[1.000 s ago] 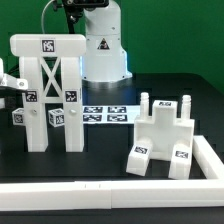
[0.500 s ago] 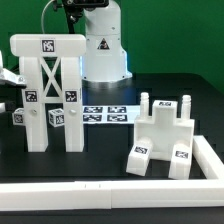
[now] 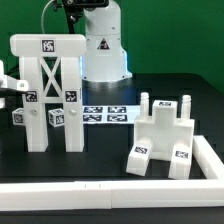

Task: Assemble chair

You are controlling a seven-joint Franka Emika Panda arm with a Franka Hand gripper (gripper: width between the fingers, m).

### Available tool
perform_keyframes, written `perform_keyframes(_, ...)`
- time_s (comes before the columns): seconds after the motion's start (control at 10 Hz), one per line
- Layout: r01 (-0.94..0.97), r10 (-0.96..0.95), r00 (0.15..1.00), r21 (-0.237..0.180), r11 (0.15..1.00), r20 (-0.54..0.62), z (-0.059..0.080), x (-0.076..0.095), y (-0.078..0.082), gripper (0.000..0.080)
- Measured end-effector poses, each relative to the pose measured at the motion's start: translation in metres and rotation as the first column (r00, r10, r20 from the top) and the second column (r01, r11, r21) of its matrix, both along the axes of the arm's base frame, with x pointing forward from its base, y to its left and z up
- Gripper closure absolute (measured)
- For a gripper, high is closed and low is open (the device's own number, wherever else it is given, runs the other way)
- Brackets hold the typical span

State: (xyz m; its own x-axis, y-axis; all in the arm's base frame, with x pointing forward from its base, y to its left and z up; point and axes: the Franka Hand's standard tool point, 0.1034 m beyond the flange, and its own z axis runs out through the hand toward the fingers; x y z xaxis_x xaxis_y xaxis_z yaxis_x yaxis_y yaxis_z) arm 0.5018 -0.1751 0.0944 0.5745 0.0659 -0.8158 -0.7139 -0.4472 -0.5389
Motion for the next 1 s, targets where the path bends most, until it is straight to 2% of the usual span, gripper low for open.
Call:
perform_keyframes(0.4, 0.038, -0.058, 0.977, -0.099, 0.994, -0.207, 0.0, 0.0, 0.001, 0.015)
perform_keyframes(0.7, 0.054, -0.122, 0.914, -0.182, 0.982, -0.387, -0.005, -0.002, 0.002, 0.015)
perform_keyframes(1.0, 0.065, -0.159, 0.864, -0.207, 0.976, -0.478, -0.02, -0.011, -0.001, 0.015)
